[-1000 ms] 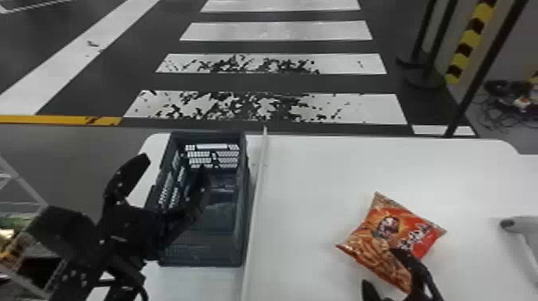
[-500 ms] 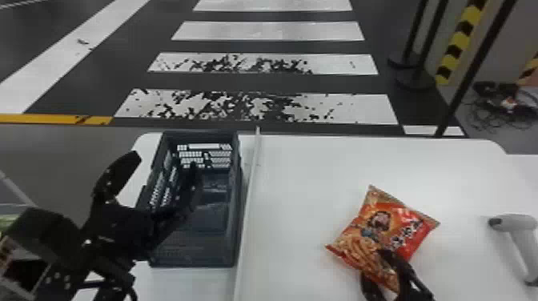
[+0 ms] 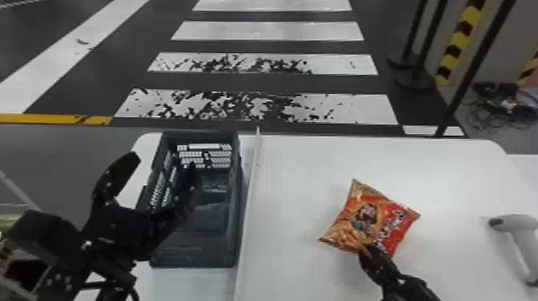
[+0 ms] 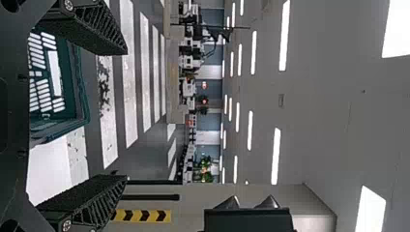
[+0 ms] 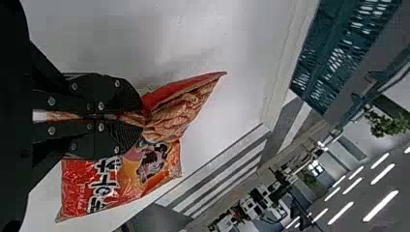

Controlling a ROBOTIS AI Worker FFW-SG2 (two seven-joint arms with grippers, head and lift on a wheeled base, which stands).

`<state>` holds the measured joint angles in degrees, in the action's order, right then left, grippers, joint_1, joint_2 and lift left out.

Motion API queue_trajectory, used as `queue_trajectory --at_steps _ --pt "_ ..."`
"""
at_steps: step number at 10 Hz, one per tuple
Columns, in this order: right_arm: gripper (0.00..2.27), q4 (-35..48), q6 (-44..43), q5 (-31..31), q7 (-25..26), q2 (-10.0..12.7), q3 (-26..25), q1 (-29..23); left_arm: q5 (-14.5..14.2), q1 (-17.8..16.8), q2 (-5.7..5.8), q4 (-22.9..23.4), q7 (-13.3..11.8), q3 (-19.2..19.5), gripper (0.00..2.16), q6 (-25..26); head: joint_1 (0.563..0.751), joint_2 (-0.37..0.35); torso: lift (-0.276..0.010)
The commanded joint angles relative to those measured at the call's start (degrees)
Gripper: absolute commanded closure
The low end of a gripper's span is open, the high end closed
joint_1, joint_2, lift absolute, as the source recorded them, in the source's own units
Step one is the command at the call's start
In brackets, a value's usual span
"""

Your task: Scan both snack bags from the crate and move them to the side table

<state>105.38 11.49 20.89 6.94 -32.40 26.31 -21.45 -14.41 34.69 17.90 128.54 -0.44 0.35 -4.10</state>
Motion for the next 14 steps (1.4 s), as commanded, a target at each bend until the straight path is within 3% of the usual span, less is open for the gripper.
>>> queue_trajectory --at_steps 1,3,6,8,10,12,14 --pt "2.25 2.4 -6.3 -14.5 -3.7 1.8 -8.2 -2.3 0.0 -0.2 -0.23 -0.5 0.0 0.0 0.08 -0.2 0.695 0.078 -0.095" --pt "2.25 6.1 -7.8 -31.1 -9.0 6.7 -18.6 -4.5 -0.2 -0.8 -0.32 -0.8 0.0 -0.2 0.09 -0.2 0.695 0.07 -0.095" --pt "2.25 8.1 0.4 -64.0 -16.6 14.8 -34.1 -5.5 -0.2 -1.0 -0.23 -0.6 0.0 -0.4 0.08 -0.2 0.695 -0.022 -0.095" --pt "2.25 4.3 6.2 -82.7 -21.2 19.1 -40.3 -5.9 -0.3 -1.0 -0.14 -0.7 0.0 -0.4 0.08 -0.2 0.695 -0.064 -0.095" --pt "2.25 -2.4 19.6 -100.2 -25.1 23.1 -47.1 -5.0 -0.4 -1.1 0.03 -0.6 0.0 -0.7 0.08 -0.2 0.695 -0.087 -0.095" --pt "2.25 -3.6 20.8 -108.1 -25.5 26.0 -49.5 -7.2 -0.4 -1.3 0.12 -0.8 0.0 -0.7 0.08 -0.2 0.695 -0.103 -0.095" --pt "2.25 -6.1 17.8 -109.0 -24.5 26.9 -49.5 -8.4 -0.5 -1.7 0.21 -1.2 0.0 -1.0 0.08 -0.2 0.695 -0.117 -0.095"
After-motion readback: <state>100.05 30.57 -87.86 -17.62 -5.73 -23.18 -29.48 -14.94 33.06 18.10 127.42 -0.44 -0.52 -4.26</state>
